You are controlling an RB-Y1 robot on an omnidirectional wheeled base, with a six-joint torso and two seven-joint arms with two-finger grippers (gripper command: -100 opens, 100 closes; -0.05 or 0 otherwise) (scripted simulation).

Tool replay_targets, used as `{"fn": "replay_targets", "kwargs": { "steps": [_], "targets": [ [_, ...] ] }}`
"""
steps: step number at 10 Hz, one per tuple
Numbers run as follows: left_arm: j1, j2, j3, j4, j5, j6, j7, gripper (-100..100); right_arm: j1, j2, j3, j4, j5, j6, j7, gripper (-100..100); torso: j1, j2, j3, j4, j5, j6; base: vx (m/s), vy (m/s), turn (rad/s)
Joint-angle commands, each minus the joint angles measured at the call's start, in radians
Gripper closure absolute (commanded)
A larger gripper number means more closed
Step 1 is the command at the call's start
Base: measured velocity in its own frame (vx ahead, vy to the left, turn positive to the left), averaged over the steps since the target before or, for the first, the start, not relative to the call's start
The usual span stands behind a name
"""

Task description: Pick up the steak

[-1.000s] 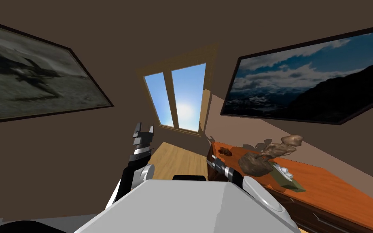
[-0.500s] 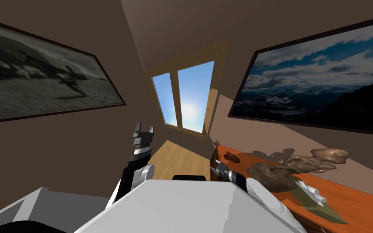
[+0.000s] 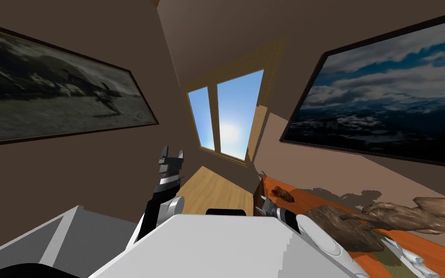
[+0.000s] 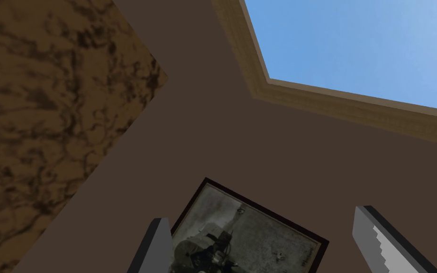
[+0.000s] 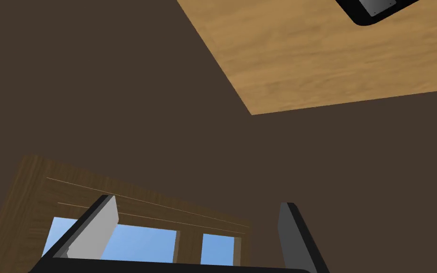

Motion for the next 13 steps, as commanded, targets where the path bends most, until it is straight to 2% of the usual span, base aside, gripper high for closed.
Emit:
{"fn": "replay_targets", "kwargs": {
  "steps": [1, 2, 3, 4, 5, 6, 7, 8, 9, 10, 12, 13],
  "targets": [
    [0.000, 0.000, 0.000, 0.000, 0.000, 0.000, 0.000, 0, -0.016, -0.021, 0.004, 0.050, 0.050, -0.009, 0.023, -100, 0.000, 0.000, 0.000, 0.000, 0.000, 0.000, 0.025, -0.035, 0.213],
    [0.000, 0.000, 0.000, 0.000, 0.000, 0.000, 0.000, 0, -0.016, -0.021, 0.004, 0.054, 0.076, -0.009, 0.023, -100, -0.001, 0.000, 0.000, 0.000, 0.000, -0.001, 0.023, -0.035, 0.125],
    [0.000, 0.000, 0.000, 0.000, 0.000, 0.000, 0.000, 0, -0.025, -0.040, 0.010, 0.089, 0.110, -0.013, 0.035, -100, 0.000, 0.000, 0.000, 0.000, 0.000, 0.000, 0.020, -0.038, 0.213],
    [0.000, 0.000, 0.000, 0.000, 0.000, 0.000, 0.000, 0, -0.025, -0.040, 0.010, 0.089, 0.138, -0.013, 0.035, -100, -0.001, 0.000, 0.000, 0.000, 0.000, 0.000, 0.018, -0.038, 0.135],
    [0.000, 0.000, 0.000, 0.000, 0.000, 0.000, 0.000, 0, -0.033, -0.058, 0.016, 0.123, 0.168, -0.017, 0.048, -100, -0.001, 0.000, 0.000, 0.000, 0.000, 0.000, 0.030, -0.042, 0.237],
    [0.000, 0.000, 0.000, 0.000, 0.000, 0.000, 0.000, 0, -0.033, -0.058, 0.016, 0.123, 0.192, -0.017, 0.048, -100, -0.001, 0.000, 0.000, 0.000, 0.000, -0.001, 0.027, -0.040, 0.103],
    [0.000, 0.000, 0.000, 0.000, 0.000, 0.000, 0.000, 0, -0.041, -0.075, 0.022, 0.156, 0.225, -0.020, 0.060, -100, -0.001, 0.000, 0.000, 0.000, 0.000, 0.000, 0.020, -0.046, 0.239],
    [0.000, 0.000, 0.000, 0.000, 0.000, 0.000, 0.000, 0, -0.041, -0.075, 0.022, 0.156, 0.243, -0.020, 0.060, -100, -0.001, 0.000, 0.000, 0.000, 0.000, -0.001, 0.013, -0.047, 0.112],
    [0.000, 0.000, 0.000, 0.000, 0.000, 0.000, 0.000, 0, -0.049, -0.090, 0.028, 0.187, 0.281, -0.023, 0.072, -100, -0.001, 0.000, 0.000, 0.000, 0.000, 0.000, 0.010, -0.047, 0.163],
    [0.000, 0.000, 0.000, 0.000, 0.000, 0.000, 0.000, 0, -0.049, -0.090, 0.028, 0.187, 0.292, -0.023, 0.072, -100, -0.001, 0.000, 0.000, 0.000, 0.000, 0.000, 0.012, -0.047, 0.115],
    [0.000, 0.000, 0.000, 0.000, 0.000, 0.000, 0.000, 0, -0.064, -0.118, 0.039, 0.243, 0.364, -0.028, 0.093, -100, -0.001, 0.000, 0.000, 0.000, 0.000, 0.000, 0.012, -0.069, 0.262],
    [0.000, 0.000, 0.000, 0.000, 0.000, 0.000, 0.000, 0, -0.064, -0.118, 0.039, 0.243, 0.380, -0.028, 0.093, -100, -0.003, 0.000, 0.000, 0.000, 0.000, 0.000, 0.015, -0.074, 0.079]
  ]
}}
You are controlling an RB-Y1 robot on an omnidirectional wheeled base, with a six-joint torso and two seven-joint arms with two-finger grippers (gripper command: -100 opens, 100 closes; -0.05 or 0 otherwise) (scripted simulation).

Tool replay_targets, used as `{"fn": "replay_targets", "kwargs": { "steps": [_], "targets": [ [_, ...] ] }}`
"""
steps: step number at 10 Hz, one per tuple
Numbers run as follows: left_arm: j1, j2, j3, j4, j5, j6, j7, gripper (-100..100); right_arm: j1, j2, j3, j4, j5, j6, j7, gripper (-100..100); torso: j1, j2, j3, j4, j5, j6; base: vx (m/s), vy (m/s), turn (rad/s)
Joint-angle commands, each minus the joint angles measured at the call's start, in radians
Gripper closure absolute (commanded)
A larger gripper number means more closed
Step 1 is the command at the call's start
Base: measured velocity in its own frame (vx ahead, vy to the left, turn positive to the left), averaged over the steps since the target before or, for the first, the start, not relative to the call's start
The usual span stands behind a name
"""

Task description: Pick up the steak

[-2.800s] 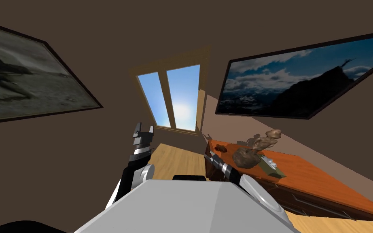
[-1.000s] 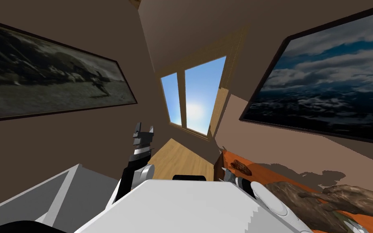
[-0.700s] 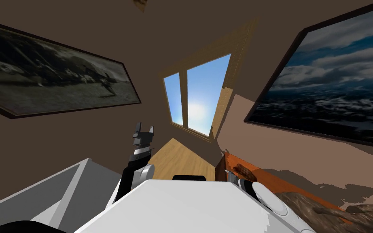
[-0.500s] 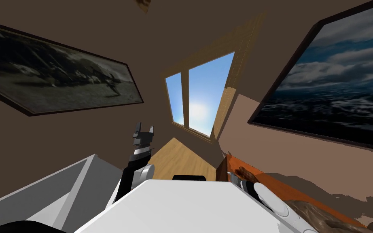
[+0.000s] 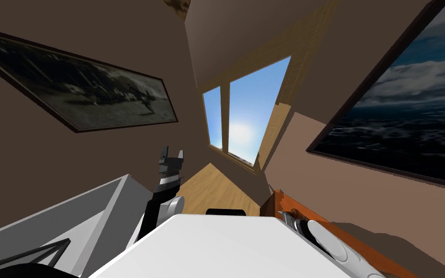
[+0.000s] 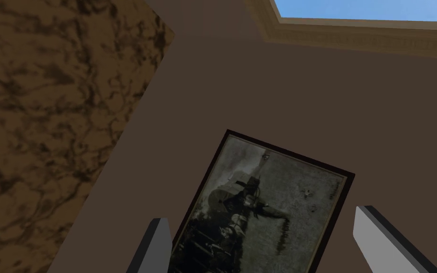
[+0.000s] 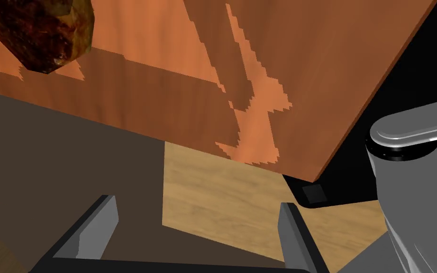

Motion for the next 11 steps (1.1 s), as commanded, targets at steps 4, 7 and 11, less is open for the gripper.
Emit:
{"fn": "replay_targets", "kwargs": {
  "steps": [4, 7, 11],
  "targets": [
    [0.000, 0.000, 0.000, 0.000, 0.000, 0.000, 0.000, 0, -0.023, -0.038, 0.014, 0.073, 0.122, -0.011, 0.026, -100, 0.000, -0.001, 0.000, 0.000, 0.000, 0.000, 0.017, -0.067, 0.183],
    [0.000, 0.000, 0.000, 0.000, 0.000, 0.000, 0.000, 0, -0.035, -0.061, 0.024, 0.115, 0.195, -0.017, 0.045, -100, 0.001, 0.000, 0.000, 0.000, 0.000, 0.000, -0.002, -0.056, 0.147],
    [0.000, 0.000, 0.000, 0.000, 0.000, 0.000, 0.000, 0, -0.030, -0.040, 0.037, 0.136, 0.209, 0.013, 0.048, -100, 0.005, 0.001, 0.000, 0.000, 0.001, 0.000, 0.005, -0.030, 0.043]
  ]
}}
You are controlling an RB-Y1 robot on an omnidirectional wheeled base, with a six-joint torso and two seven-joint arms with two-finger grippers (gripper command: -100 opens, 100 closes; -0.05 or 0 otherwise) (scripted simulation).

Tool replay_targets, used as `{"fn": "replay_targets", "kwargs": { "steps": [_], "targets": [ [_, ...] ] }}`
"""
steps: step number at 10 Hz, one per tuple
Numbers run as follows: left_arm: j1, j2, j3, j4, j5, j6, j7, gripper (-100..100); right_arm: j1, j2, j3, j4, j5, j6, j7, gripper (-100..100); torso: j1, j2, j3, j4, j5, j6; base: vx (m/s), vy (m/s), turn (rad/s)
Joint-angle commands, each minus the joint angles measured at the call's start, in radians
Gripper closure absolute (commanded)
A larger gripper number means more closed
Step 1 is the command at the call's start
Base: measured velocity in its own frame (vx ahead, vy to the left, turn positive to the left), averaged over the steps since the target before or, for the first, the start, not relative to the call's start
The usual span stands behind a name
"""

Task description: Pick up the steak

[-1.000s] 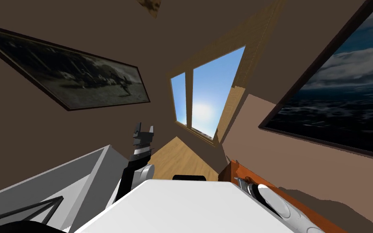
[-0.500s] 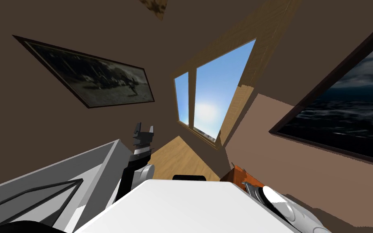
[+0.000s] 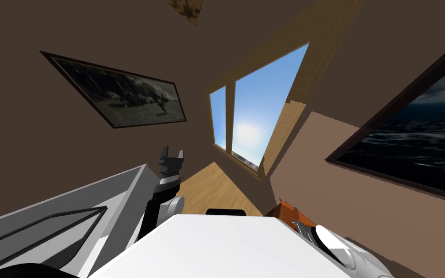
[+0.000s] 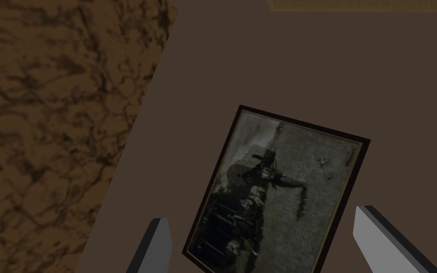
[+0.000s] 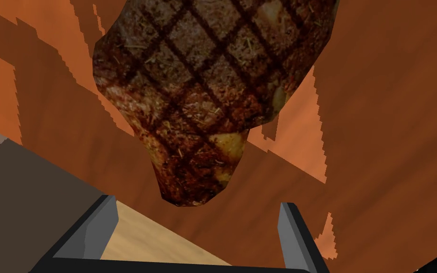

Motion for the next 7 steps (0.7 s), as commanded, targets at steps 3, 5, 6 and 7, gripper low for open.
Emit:
{"fn": "replay_targets", "kwargs": {
  "steps": [3, 5, 6, 7],
  "targets": [
    [0.000, 0.000, 0.000, 0.000, 0.000, 0.000, 0.000, 0, 0.005, 0.048, 0.023, 0.049, 0.006, 0.064, 0.016, -100, -0.001, -0.002, -0.001, 0.000, 0.000, 0.000, 0.043, -0.045, 0.041],
    [0.000, 0.000, 0.000, 0.000, 0.000, 0.000, 0.000, 0, 0.007, 0.041, 0.021, 0.036, 0.012, 0.056, 0.006, 100, 0.001, -0.001, 0.000, 0.000, 0.000, 0.000, 0.008, -0.008, 0.004],
    [0.000, 0.000, 0.000, 0.000, 0.000, 0.000, 0.000, 0, 0.007, 0.041, 0.021, 0.036, 0.012, 0.055, 0.006, 100, 0.002, 0.000, 0.000, 0.000, 0.000, 0.000, 0.000, 0.000, 0.000],
    [0.000, 0.000, 0.000, 0.000, 0.000, 0.000, 0.000, 0, 0.007, 0.041, 0.021, 0.036, 0.011, 0.055, 0.006, 100, 0.001, 0.000, 0.000, 0.000, 0.000, 0.000, 0.000, 0.000, 0.000]
  ]
}}
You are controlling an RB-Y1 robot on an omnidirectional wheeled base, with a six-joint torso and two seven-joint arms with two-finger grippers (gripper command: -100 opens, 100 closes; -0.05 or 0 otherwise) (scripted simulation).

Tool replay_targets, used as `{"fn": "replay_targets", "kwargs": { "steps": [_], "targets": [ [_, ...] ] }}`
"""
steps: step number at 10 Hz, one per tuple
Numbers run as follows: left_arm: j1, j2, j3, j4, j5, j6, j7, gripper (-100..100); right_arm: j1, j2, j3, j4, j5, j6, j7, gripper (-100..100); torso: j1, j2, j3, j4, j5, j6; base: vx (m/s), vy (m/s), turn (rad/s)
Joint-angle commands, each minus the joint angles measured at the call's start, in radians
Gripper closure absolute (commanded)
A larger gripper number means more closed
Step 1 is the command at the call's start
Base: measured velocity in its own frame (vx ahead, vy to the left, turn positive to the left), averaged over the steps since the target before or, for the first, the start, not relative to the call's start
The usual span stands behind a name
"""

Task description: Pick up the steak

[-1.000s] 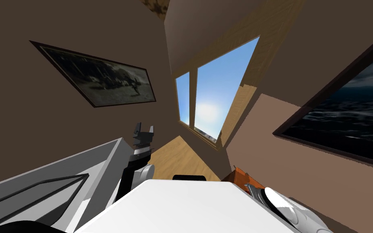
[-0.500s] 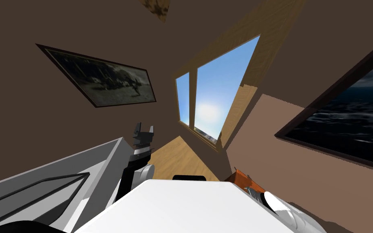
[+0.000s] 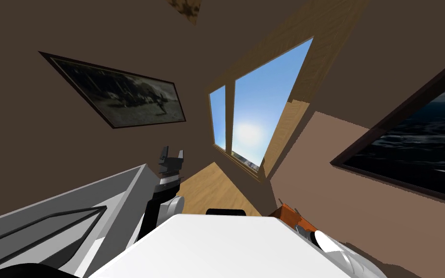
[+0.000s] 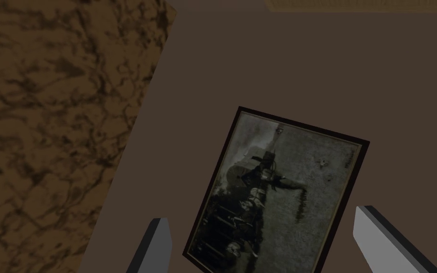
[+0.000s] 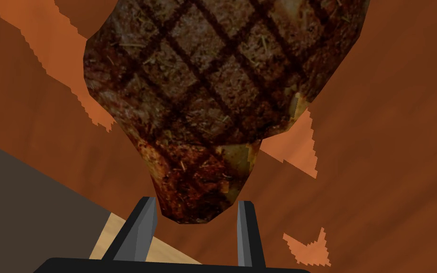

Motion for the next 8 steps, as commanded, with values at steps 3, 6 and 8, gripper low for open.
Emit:
{"fn": "replay_targets", "kwargs": {
  "steps": [3, 6, 8],
  "targets": [
    [0.000, 0.000, 0.000, 0.000, 0.000, 0.000, 0.000, 0, 0.000, 0.000, 0.000, 0.000, 0.000, 0.000, 0.000, 0, 0.000, 0.000, 0.000, 0.000, 0.000, 0.000, 0.000, 0.000, 0.000],
    [0.000, 0.000, 0.000, 0.000, 0.000, 0.000, 0.000, 0, -0.007, -0.048, -0.024, -0.042, -0.013, -0.061, -0.007, 100, 0.003, 0.003, 0.001, 0.000, 0.001, 0.000, -0.038, 0.044, -0.053],
    [0.000, 0.000, 0.000, 0.000, 0.000, 0.000, 0.000, 0, -0.003, -0.044, -0.023, -0.037, -0.015, -0.053, -0.002, 0, 0.002, 0.002, 0.001, 0.000, 0.001, 0.000, -0.010, 0.010, -0.006]
  ]
}}
